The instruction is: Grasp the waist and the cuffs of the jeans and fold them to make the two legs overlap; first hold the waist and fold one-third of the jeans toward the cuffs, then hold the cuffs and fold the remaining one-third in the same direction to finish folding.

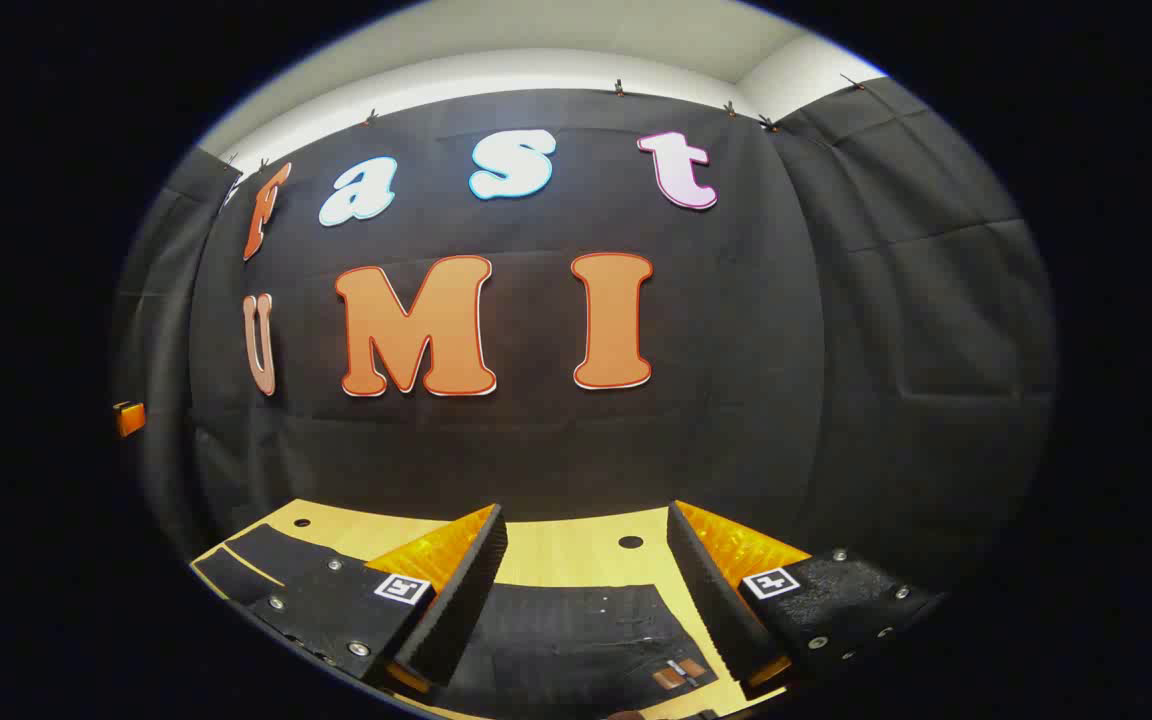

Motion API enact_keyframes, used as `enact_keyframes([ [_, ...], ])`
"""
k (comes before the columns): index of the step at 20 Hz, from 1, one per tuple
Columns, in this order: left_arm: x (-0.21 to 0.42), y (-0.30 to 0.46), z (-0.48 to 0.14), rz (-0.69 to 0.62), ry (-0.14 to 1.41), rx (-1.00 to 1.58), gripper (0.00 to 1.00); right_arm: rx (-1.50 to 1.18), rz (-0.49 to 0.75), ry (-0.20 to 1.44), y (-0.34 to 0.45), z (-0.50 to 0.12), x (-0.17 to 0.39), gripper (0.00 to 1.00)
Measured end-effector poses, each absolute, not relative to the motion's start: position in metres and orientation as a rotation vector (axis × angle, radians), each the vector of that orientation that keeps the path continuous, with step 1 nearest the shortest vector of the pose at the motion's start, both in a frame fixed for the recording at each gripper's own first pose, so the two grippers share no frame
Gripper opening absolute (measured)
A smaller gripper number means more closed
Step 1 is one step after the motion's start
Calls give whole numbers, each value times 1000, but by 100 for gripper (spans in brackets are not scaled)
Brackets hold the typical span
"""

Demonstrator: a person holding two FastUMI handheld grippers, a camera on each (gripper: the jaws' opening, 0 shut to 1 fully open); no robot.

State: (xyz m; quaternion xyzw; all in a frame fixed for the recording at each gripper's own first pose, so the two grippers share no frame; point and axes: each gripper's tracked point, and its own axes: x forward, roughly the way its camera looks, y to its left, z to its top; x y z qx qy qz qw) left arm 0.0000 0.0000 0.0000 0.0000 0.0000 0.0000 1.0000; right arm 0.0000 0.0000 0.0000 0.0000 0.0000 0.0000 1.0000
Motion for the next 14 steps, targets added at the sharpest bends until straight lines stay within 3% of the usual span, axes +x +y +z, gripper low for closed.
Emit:
enact_keyframes([
  [14, 37, 40, 0, -24, -25, -124, 96, -43, -69, -30, -7, 25, -32, 98],
])
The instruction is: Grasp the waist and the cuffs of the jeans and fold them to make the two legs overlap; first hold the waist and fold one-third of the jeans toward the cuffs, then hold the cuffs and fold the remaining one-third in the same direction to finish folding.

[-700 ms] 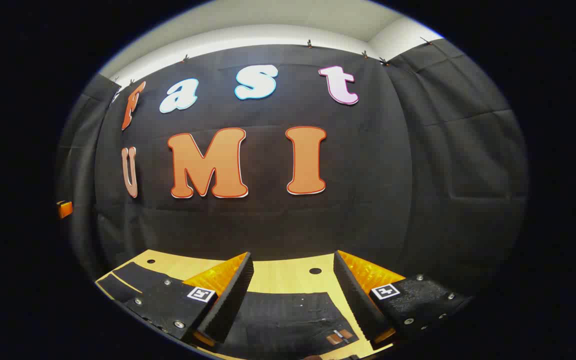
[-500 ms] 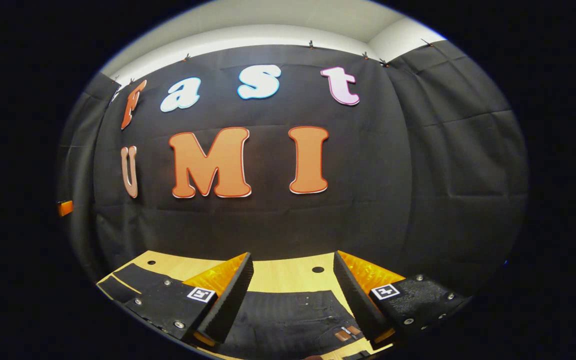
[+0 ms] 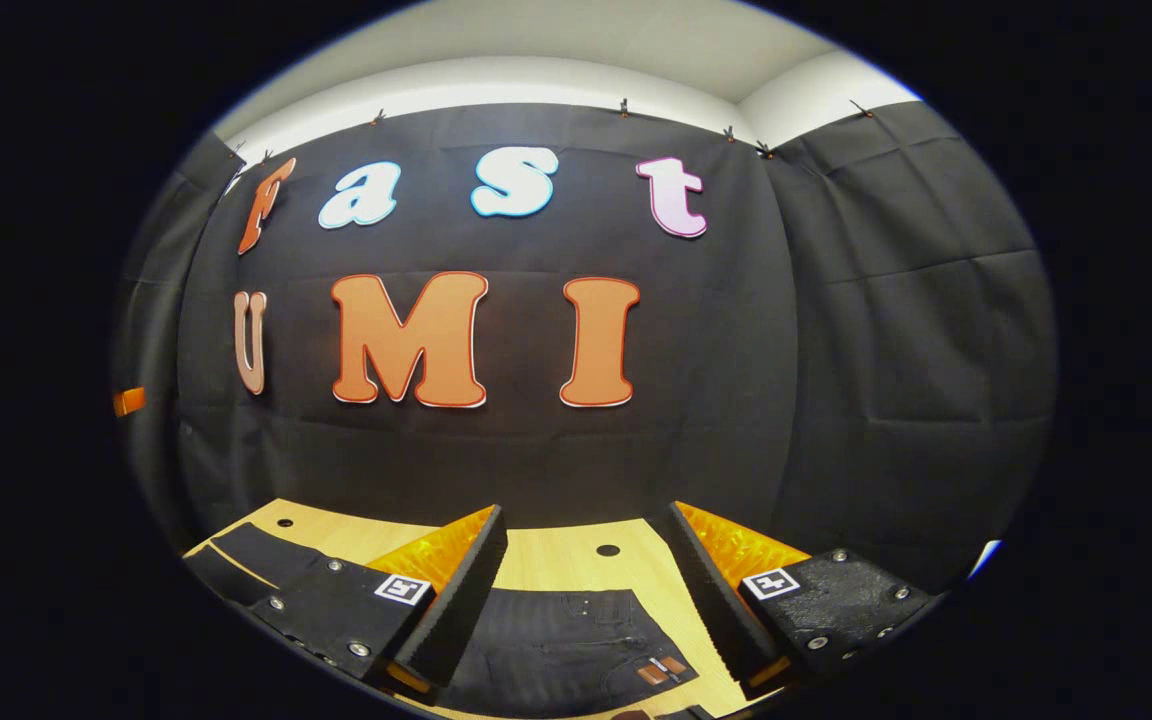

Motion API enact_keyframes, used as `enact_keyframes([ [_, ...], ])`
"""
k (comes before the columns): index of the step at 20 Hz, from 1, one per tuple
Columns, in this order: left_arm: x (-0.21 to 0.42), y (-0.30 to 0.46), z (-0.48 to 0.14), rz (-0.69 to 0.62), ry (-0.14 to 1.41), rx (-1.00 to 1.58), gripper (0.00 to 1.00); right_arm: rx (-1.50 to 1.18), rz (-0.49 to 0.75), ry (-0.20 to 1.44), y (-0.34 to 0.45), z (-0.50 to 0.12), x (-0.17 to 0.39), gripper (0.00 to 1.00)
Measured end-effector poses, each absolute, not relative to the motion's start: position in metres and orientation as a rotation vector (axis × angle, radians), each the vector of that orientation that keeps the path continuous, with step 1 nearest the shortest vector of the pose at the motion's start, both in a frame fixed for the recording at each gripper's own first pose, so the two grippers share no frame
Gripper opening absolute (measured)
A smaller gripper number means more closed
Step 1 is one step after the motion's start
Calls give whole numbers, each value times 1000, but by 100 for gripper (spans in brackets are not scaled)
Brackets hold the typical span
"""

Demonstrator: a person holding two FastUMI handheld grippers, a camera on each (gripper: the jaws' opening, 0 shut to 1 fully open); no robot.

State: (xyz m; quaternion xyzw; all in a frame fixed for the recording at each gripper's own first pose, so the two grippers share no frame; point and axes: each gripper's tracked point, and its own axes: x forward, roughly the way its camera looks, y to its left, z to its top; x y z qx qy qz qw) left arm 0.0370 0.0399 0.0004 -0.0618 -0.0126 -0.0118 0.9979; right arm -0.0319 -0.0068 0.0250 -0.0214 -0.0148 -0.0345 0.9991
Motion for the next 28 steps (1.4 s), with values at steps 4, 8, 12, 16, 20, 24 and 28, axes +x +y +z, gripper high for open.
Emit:
enact_keyframes([
  [4, 35, 43, 0, -22, -19, -124, 96, -25, -65, -24, -9, 21, -35, 100],
  [8, 32, 44, -8, -26, 11, -147, 98, 7, -16, 5, 3, 10, -31, 100],
  [12, 24, 49, -33, -12, 66, -134, 98, 72, 26, 52, 17, -8, -22, 100],
  [16, 11, 71, -108, 34, 248, -285, 98, 81, 81, 115, 42, -32, -11, 98],
  [20, -17, 93, -216, 196, 515, -670, 98, 80, 139, 180, 66, -54, 0, 97],
  [24, -46, 95, -307, 336, 724, -913, 98, 197, 187, 296, 91, -86, 7, 98],
  [28, -60, 100, -363, 454, 806, -1106, 98, 236, 190, 409, 100, -111, 11, 98],
])
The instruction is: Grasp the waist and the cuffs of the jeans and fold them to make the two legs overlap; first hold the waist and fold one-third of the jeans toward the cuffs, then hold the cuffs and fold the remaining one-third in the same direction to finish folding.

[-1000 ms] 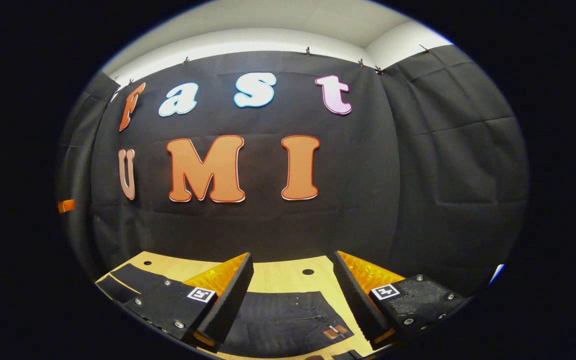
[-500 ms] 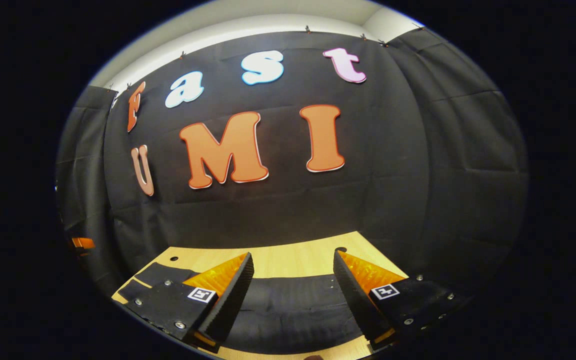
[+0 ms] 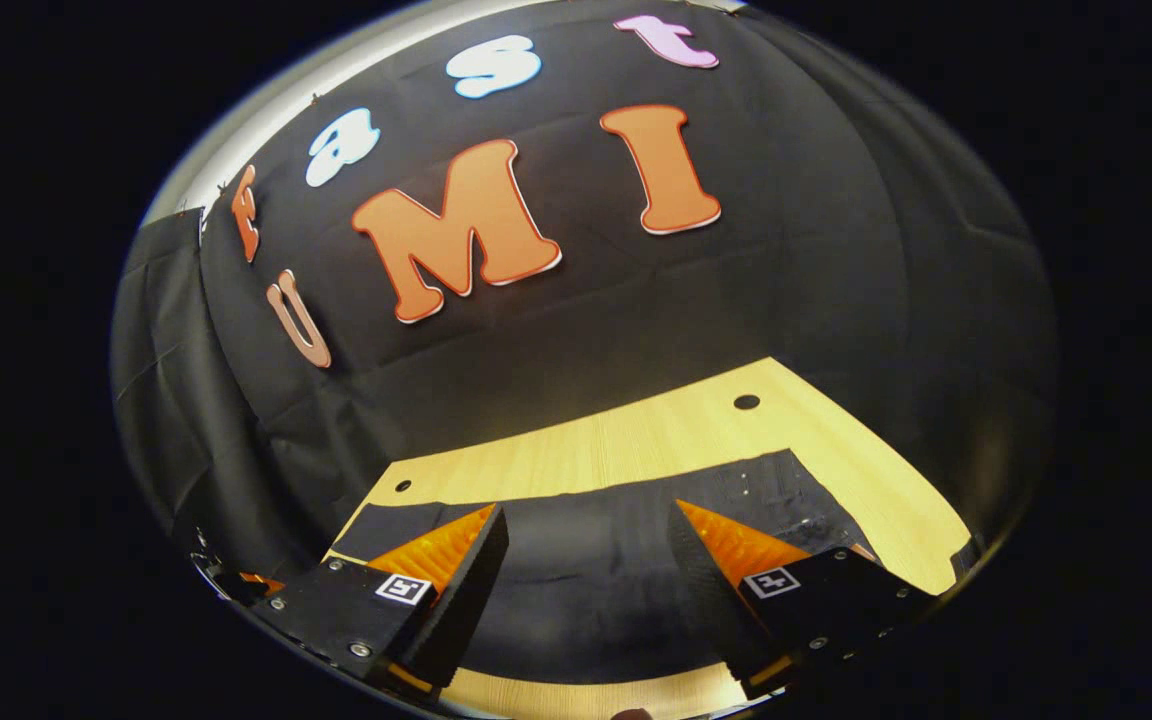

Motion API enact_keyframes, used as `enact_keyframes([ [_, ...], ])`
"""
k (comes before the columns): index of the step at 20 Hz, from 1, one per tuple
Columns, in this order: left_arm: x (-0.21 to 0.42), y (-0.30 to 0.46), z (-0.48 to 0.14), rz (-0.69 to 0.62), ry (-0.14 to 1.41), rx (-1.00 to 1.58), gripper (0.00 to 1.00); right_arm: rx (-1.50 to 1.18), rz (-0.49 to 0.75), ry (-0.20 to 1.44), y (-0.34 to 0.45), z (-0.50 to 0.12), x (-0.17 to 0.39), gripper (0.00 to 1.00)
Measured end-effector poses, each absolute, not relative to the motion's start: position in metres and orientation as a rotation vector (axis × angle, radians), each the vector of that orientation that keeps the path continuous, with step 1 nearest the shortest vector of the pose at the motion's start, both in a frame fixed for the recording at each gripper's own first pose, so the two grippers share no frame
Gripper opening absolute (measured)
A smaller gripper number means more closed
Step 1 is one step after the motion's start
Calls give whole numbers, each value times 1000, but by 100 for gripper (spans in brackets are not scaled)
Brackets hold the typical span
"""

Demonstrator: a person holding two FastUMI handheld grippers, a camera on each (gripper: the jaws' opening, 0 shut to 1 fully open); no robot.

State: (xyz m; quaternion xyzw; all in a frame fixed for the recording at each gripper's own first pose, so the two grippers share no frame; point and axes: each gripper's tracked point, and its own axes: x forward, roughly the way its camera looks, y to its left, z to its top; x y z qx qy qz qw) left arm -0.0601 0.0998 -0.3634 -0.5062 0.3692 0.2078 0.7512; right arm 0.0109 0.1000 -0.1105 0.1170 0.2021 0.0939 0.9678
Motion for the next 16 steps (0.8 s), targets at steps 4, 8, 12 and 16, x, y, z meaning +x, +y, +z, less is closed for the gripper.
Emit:
enact_keyframes([
  [4, -66, 115, -396, 566, 872, -1156, 98, 224, 176, 437, 87, -116, 15, 98],
  [8, -56, 128, -420, 669, 885, -1170, 98, 265, 157, 444, 78, -117, 19, 97],
  [12, -40, 133, -421, 641, 867, -1158, 94, 269, 132, 472, 72, -125, 22, 97],
  [16, -11, 128, -422, 578, 826, -1184, 94, 278, 124, 483, 76, -123, 25, 98],
])
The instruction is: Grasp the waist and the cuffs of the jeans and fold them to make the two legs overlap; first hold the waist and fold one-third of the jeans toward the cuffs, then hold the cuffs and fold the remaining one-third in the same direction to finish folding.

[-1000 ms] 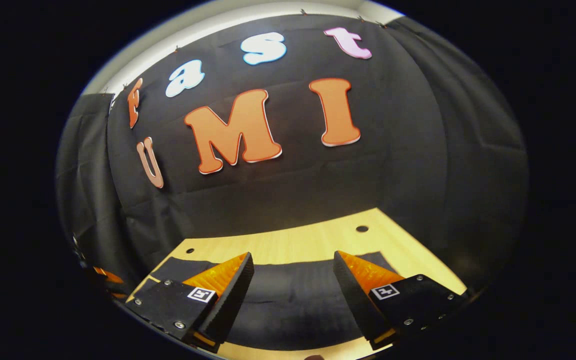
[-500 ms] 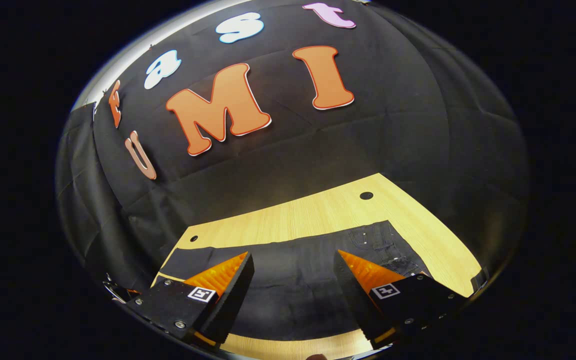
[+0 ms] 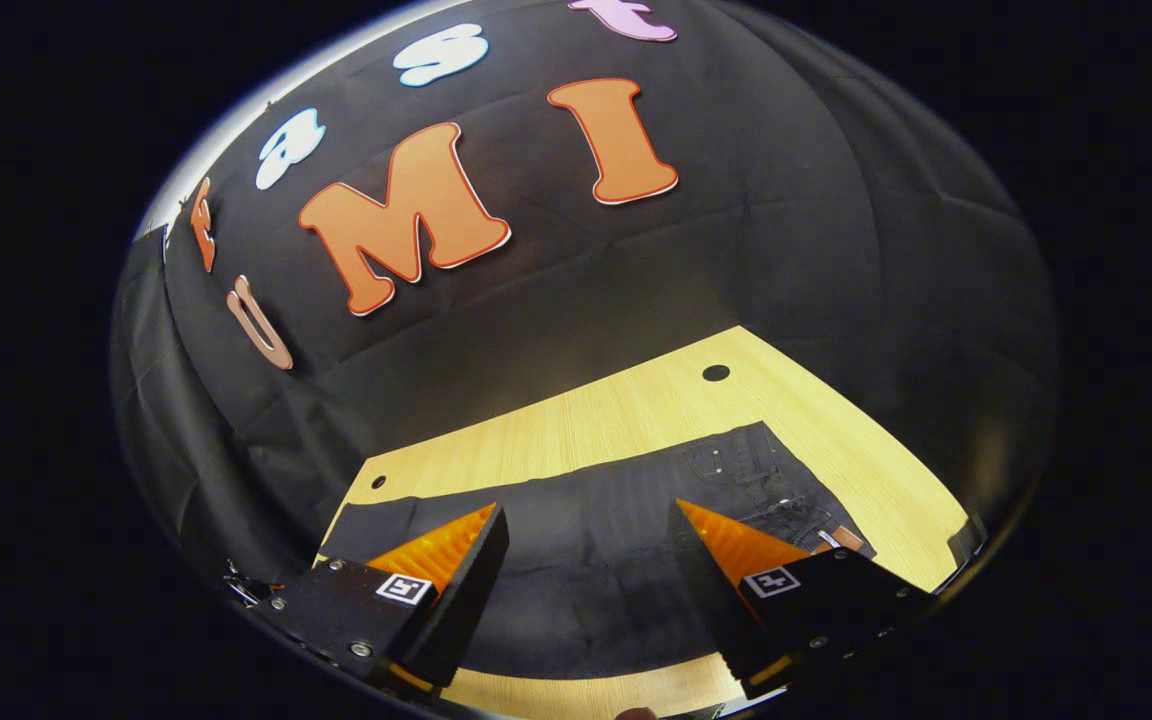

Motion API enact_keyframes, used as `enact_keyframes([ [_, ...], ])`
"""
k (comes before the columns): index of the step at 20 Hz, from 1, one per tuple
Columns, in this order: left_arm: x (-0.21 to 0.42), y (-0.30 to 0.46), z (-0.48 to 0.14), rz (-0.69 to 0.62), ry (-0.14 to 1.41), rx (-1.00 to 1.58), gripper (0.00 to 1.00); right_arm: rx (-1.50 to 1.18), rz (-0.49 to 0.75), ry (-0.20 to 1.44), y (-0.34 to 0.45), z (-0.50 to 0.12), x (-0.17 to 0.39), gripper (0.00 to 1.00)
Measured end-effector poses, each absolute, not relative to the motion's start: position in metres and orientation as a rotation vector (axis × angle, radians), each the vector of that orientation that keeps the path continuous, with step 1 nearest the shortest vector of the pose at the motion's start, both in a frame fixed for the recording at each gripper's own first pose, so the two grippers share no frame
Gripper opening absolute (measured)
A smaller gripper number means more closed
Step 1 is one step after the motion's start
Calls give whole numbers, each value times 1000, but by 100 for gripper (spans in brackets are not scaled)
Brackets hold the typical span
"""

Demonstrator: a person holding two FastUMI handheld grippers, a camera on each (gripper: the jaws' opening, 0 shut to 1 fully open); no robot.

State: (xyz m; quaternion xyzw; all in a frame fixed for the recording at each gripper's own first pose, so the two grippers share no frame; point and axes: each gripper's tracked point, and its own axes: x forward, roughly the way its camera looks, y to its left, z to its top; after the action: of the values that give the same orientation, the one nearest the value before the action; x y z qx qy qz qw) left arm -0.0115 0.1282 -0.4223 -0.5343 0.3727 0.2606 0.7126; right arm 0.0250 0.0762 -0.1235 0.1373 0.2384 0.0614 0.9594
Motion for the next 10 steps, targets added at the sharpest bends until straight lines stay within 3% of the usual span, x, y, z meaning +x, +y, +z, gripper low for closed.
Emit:
enact_keyframes([
  [6, 45, 108, -417, 364, 723, -1263, 94, 320, 107, 472, 69, -109, 24, 97],
  [8, 58, 104, -425, 351, 714, -1282, 94, 375, 101, 465, 65, -106, 21, 97],
  [9, 64, 101, -428, 342, 712, -1309, 79, 398, 87, 461, 58, -107, 19, 97],
  [10, 67, 95, -429, 326, 709, -1339, 70, 418, 67, 467, 50, -112, 16, 97],
])
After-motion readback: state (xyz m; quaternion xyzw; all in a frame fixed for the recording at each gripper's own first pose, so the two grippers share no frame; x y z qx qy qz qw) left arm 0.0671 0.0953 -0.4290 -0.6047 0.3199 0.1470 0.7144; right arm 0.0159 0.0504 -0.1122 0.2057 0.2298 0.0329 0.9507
